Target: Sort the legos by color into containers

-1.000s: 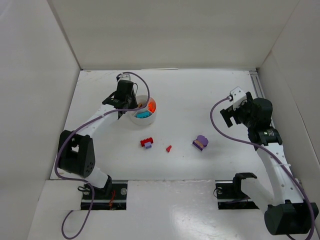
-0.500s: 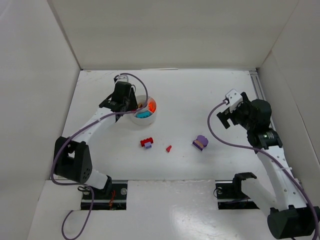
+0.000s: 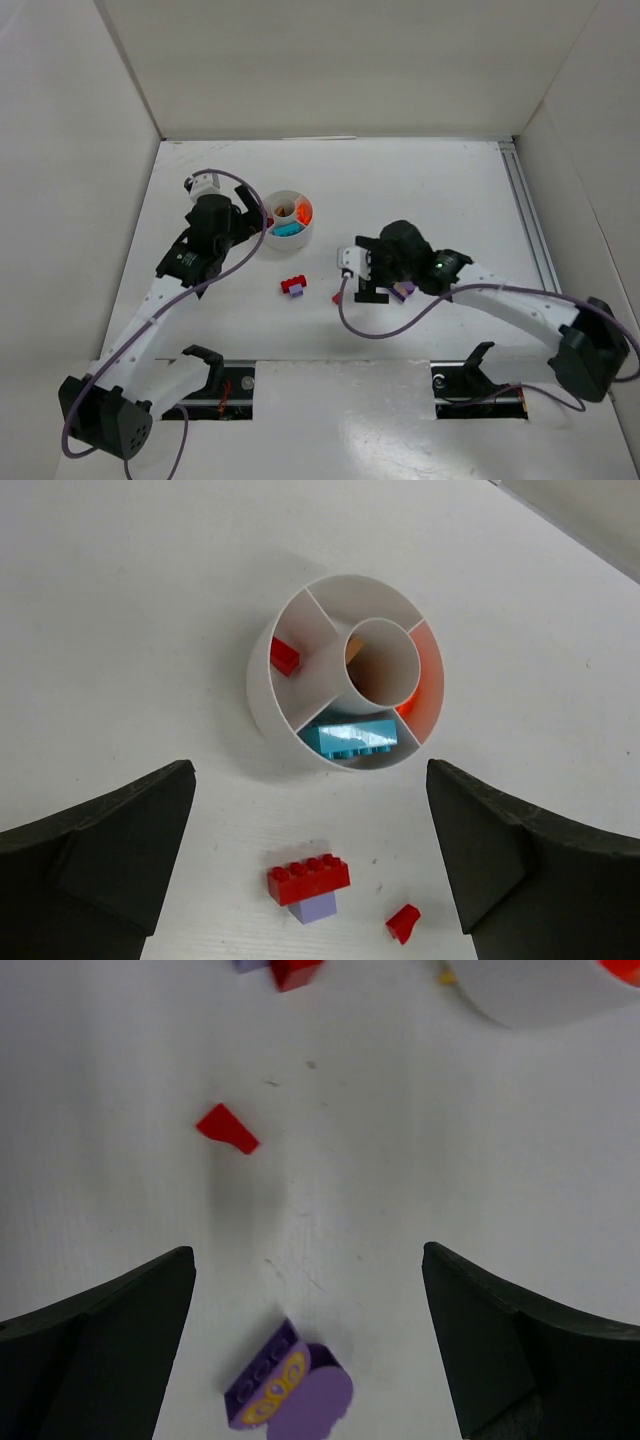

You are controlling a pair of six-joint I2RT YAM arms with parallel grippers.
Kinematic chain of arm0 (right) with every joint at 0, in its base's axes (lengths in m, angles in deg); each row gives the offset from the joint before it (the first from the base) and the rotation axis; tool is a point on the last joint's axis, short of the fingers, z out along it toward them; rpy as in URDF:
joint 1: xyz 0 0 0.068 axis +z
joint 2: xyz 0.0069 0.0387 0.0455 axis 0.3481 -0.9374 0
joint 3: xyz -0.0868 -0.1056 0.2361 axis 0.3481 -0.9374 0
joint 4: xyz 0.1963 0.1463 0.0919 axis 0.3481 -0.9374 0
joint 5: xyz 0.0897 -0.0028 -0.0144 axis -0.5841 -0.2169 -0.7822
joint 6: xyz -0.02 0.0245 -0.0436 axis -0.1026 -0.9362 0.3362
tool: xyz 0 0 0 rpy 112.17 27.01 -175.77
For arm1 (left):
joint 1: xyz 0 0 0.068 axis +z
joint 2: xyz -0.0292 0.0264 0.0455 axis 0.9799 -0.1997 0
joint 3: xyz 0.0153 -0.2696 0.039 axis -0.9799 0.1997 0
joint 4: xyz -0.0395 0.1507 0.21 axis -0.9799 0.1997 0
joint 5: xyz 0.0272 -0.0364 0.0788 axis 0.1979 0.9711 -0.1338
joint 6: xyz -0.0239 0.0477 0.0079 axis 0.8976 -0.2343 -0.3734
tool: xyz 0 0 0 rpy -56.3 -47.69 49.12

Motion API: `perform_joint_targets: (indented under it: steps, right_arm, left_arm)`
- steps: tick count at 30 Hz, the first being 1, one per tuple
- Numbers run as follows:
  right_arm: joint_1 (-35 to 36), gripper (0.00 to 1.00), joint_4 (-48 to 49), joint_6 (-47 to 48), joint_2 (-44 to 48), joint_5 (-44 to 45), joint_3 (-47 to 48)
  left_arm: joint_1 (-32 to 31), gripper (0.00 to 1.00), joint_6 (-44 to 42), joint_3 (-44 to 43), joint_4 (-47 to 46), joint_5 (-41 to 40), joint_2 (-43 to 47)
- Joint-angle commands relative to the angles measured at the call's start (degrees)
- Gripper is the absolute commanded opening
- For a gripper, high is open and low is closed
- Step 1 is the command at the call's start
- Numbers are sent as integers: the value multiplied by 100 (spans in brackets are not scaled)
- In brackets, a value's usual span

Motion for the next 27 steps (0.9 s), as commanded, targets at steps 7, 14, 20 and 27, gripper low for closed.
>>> perform_joint_targets:
  steps: [7, 14, 20, 27]
  right_arm:
    - [622, 98, 686, 901, -1662, -7, 422]
    - [622, 78, 618, 1331, -2611, -507, 1036]
    - [622, 62, 380, 1332, -2972, -832, 1169]
    - [622, 65, -51, 1332, -2912, -1105, 1169]
  left_arm:
    - [-170, 100, 731, 786, 183, 113, 459]
    - [-170, 100, 783, 848, 183, 175, 406]
    - [-170, 100, 783, 848, 236, 122, 468]
    - [-170, 100, 783, 848, 236, 122, 520]
